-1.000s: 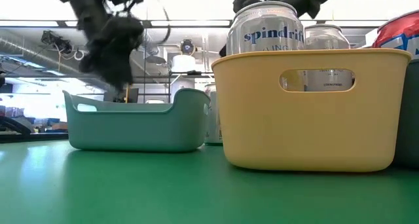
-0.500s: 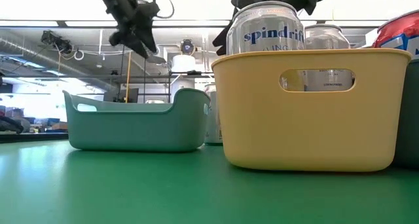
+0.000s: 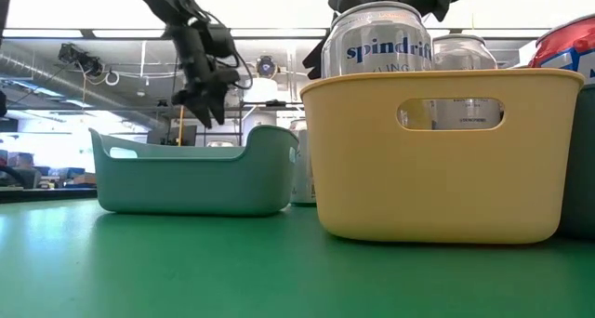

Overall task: Sort soda cans
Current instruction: Put the silver soda can into the green bin

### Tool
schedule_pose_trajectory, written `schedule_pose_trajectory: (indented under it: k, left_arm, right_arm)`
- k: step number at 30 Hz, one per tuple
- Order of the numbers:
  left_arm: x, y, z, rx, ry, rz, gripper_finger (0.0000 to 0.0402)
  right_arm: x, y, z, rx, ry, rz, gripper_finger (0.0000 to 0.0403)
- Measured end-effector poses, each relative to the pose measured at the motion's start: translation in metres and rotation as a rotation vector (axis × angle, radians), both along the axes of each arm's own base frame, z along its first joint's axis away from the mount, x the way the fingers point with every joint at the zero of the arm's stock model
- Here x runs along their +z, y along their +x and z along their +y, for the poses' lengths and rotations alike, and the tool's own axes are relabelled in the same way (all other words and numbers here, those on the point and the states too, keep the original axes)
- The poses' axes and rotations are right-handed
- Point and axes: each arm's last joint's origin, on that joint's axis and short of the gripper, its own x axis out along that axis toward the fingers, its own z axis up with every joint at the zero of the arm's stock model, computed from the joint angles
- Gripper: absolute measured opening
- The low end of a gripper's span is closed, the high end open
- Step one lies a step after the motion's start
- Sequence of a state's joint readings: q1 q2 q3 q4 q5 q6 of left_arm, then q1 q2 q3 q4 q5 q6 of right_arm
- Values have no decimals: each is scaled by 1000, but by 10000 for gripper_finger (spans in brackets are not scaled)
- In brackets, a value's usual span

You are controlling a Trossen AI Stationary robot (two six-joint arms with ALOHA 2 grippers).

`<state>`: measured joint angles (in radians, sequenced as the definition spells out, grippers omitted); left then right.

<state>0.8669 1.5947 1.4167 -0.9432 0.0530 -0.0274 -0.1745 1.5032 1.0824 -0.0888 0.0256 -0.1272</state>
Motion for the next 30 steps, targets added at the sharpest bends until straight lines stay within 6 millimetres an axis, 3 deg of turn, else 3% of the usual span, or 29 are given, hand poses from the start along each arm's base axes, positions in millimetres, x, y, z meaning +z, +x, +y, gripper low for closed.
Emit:
schedule_pose_trajectory:
  k: [4, 12, 22, 26, 30]
  left_arm:
    - [-9, 11, 18, -32, -26, 49, 224]
    - [-17, 26, 36, -99, -96, 153, 224]
    - [-6, 29, 41, -143, -57, 176, 217]
    - [3, 29, 41, -137, -35, 188, 180]
    - [20, 26, 38, -136, -41, 192, 97]
  right_arm:
    - [-1, 0, 0, 0, 2, 9, 354]
    - [-3, -2, 0, 0, 6, 34, 354]
    - [-4, -2, 1, 3, 6, 49, 354]
    - [-4, -2, 1, 5, 3, 50, 354]
    - [-5, -2, 1, 5, 4, 52, 354]
